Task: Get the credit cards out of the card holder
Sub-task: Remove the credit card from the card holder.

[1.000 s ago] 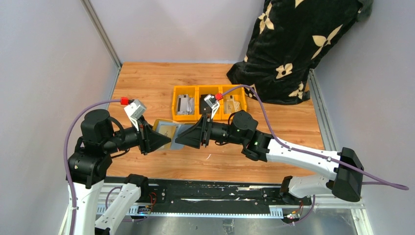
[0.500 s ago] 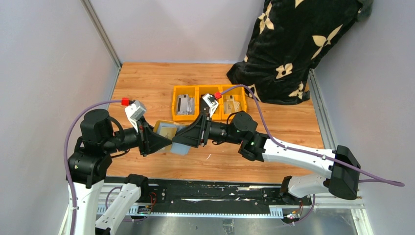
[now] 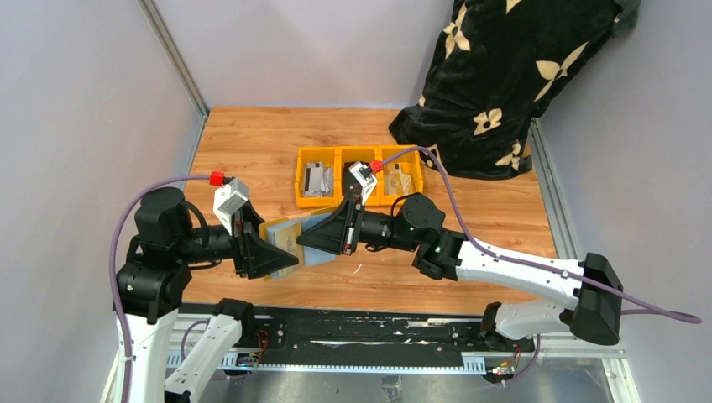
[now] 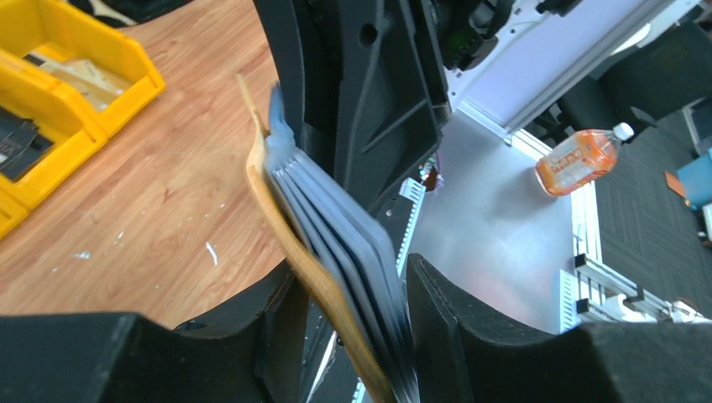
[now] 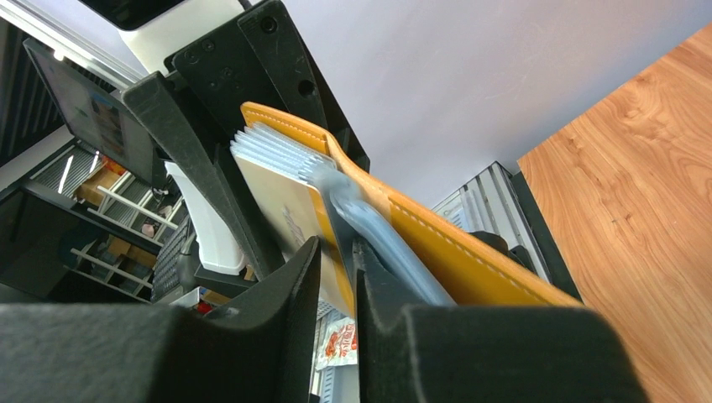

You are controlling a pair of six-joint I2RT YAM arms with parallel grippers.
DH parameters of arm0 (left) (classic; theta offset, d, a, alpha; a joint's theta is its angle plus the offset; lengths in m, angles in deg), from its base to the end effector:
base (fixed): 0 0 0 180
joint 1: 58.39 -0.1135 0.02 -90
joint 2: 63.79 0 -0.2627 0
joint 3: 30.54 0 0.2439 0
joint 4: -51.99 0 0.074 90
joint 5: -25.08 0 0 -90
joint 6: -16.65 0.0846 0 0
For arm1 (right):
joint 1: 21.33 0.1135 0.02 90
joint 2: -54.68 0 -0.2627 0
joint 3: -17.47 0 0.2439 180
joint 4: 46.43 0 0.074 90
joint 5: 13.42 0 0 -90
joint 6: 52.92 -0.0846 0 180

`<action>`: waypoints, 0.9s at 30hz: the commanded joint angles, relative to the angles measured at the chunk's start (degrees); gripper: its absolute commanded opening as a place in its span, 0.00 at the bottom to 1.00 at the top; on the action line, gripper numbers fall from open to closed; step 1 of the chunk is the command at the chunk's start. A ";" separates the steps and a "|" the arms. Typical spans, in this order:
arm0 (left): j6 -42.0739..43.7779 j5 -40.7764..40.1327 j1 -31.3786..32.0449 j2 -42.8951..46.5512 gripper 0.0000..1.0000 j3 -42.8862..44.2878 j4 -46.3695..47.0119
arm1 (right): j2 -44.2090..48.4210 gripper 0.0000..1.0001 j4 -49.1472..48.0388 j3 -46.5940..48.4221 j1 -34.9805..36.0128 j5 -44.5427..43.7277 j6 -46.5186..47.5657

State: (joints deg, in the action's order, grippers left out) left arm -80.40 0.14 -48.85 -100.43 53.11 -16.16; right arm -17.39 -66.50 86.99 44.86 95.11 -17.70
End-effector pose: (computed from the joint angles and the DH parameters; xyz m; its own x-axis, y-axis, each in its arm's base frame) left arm 0.0640 -0.0885 0.4091 -0.4639 0.0255 -0.8855 0.8534 0.2809 -0.4390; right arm 0.1086 0.3126 0.3990 -0.7385 0.2450 -0.6281 -0.6701 -0.1642 0.7239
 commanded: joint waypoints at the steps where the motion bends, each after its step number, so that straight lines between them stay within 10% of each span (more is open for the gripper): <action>1: -2.09 16.97 1.09 1.06 0.47 0.76 -0.61 | -0.10 0.20 -0.24 0.05 0.16 -7.95 2.36; 16: -2.86 19.50 1.09 -0.85 0.15 2.59 -0.49 | 3.87 0.04 -3.63 -5.11 0.19 -5.06 0.94; 22: -3.52 15.64 1.09 -1.22 0.00 2.70 -0.40 | 2.63 0.37 -3.55 -3.29 1.08 0.09 2.15; 27: -3.70 14.84 1.09 -1.01 0.00 3.89 -0.42 | 1.66 0.36 2.43 -1.00 2.18 -2.94 5.12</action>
State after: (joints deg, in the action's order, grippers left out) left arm -81.49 8.18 -48.61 -102.09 53.72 -16.89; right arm -13.42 -71.61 84.48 46.07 95.54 -16.46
